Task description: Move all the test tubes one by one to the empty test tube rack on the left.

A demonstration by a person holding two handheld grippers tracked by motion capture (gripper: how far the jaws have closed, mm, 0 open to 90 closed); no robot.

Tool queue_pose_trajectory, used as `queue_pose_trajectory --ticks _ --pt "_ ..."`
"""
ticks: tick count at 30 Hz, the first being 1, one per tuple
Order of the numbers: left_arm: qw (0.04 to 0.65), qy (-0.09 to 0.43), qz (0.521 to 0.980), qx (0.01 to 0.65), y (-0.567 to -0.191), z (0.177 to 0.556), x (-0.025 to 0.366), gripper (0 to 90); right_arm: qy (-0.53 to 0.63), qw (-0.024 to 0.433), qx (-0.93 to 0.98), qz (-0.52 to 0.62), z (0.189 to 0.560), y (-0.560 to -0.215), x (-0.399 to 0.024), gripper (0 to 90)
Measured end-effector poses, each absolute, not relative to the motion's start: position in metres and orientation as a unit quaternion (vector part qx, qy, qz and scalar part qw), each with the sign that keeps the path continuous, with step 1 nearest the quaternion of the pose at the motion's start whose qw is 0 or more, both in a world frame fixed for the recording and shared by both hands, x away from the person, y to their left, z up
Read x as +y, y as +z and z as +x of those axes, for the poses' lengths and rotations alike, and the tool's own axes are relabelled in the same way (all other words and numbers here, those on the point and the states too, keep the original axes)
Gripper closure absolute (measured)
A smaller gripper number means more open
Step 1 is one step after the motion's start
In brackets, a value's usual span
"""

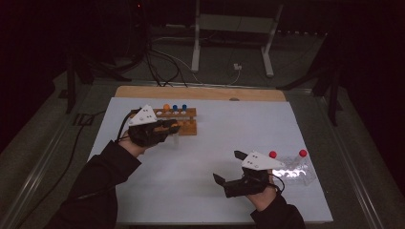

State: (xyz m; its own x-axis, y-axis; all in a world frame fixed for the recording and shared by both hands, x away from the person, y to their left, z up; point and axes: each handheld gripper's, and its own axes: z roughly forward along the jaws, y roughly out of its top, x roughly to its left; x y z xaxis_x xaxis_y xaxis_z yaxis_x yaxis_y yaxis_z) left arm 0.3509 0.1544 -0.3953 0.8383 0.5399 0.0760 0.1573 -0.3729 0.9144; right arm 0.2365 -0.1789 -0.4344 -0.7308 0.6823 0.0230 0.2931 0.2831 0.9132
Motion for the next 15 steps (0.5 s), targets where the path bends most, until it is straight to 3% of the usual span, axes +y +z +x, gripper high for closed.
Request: queue_pose_trajectory --ticks 15 --pt "0.508 0.241 0.783 0.265 -0.371 0.381 0.183 71.9 0.516 0.193 0.774 0.314 0.236 -0.434 -0.181 0.0"
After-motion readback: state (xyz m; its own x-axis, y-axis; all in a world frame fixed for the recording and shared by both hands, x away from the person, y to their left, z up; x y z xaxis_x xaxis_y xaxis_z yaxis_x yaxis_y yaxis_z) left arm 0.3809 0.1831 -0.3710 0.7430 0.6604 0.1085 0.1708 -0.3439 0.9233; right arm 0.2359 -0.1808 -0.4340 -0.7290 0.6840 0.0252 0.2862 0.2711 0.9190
